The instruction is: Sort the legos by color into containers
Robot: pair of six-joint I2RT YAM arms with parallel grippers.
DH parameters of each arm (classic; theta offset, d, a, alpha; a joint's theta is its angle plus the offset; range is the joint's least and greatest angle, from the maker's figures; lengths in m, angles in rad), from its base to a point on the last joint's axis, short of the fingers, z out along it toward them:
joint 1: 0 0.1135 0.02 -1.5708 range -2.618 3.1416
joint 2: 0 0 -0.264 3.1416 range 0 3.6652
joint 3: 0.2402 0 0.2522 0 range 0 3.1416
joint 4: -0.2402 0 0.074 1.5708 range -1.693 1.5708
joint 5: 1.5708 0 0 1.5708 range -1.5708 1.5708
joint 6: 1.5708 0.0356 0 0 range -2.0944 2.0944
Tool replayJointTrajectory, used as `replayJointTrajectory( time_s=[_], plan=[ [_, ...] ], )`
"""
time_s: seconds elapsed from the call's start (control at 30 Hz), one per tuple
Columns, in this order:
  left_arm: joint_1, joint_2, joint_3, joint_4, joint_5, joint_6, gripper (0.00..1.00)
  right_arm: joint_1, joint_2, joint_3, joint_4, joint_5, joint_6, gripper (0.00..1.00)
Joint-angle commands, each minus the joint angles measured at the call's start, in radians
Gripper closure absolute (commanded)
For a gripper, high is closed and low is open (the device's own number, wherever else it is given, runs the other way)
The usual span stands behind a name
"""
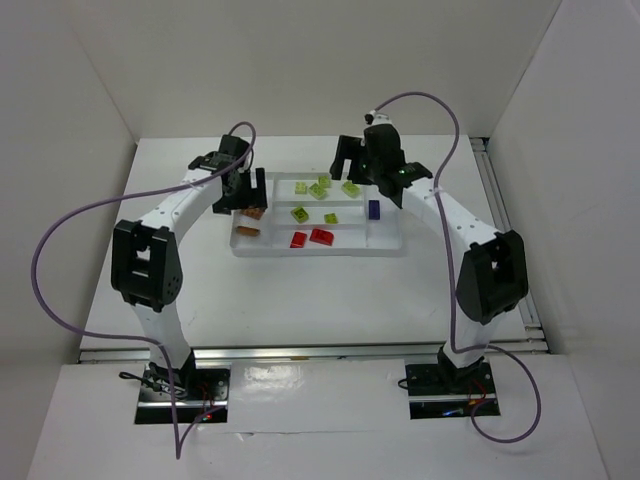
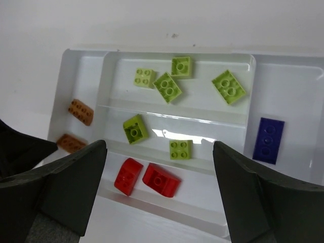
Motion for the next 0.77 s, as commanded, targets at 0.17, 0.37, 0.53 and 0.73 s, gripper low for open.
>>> replayJointTrajectory(
  time_s=[0.17, 0.37, 0.53, 0.73],
  plan=[
    [-0.062, -0.095, 0.107, -0.072, -0.083, -0.021, 0.0, -0.025, -0.193, -0.213, 0.0, 0.219, -0.005, 0.0],
    [-0.084, -0.386, -0.048, 0.022, -0.093, -0.032, 0.0, -0.054, -0.291, -0.311, -0.201, 0.597, 0.179, 0.0],
    [-0.084, -0.606, -0.244, 0.156, 0.016, -0.004, 0.0, -0.063, -0.417, -0.443, -0.21, 0.633, 0.215, 0.0],
    [-0.093, -0.747, -0.387, 0.253, 0.039, -0.004, 0.0, -0.072, -0.553, -0.549, -0.187, 0.61, 0.215, 0.03]
  ],
)
